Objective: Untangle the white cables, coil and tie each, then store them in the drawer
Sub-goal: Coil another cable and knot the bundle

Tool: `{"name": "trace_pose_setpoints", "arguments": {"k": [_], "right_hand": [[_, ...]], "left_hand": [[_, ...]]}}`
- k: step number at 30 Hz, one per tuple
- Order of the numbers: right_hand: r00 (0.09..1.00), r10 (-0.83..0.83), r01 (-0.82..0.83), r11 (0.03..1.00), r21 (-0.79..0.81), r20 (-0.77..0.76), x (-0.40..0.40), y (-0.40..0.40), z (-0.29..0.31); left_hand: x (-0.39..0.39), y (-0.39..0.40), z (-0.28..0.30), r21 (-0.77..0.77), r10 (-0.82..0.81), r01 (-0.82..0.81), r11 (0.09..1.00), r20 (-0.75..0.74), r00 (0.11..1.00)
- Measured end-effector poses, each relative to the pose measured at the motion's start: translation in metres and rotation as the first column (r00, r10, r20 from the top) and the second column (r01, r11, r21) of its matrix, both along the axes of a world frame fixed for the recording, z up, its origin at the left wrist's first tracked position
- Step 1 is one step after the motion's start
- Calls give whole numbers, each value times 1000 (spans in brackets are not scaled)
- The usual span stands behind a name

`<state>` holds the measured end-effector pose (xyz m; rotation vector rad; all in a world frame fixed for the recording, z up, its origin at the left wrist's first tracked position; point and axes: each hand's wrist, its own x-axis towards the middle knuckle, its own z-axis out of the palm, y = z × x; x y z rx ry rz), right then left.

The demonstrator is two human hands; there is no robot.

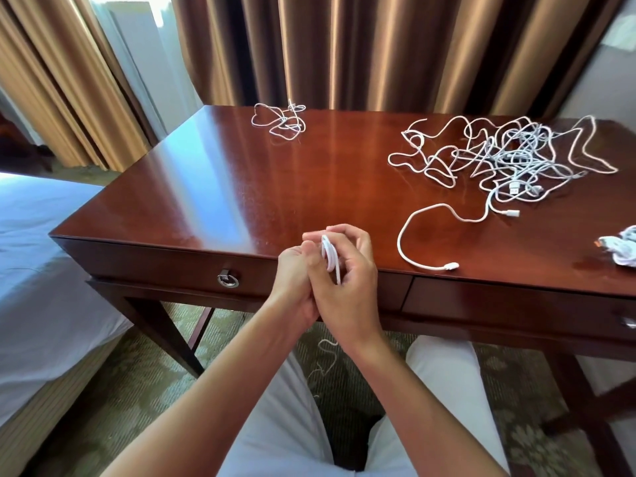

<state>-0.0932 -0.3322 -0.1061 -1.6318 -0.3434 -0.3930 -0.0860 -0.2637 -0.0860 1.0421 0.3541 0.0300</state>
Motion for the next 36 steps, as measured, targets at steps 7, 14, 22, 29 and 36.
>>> {"name": "trace_pose_setpoints", "arguments": {"k": [7, 14, 22, 29, 36], "right_hand": [[989, -88, 84, 996, -40, -121, 2, 3, 10], [989, -39, 30, 998, -63, -140, 15, -12, 3], [909, 333, -417, 728, -545, -252, 11, -29, 35], [696, 581, -682, 718, -139, -422, -2, -38, 40], [866, 442, -482, 863, -151, -235, -3, -45, 20]], "left_hand": [[-11, -4, -5, 181, -123, 138, 974, -90, 988], [-8, 7, -9, 763, -26, -165, 625, 231, 973], [-12, 35, 32, 835, -581, -550, 39, 466, 667], [-8, 31, 31, 820, -523, -526, 227, 558, 644], [2, 36, 24, 743, -46, -493, 452, 572, 819]]}}
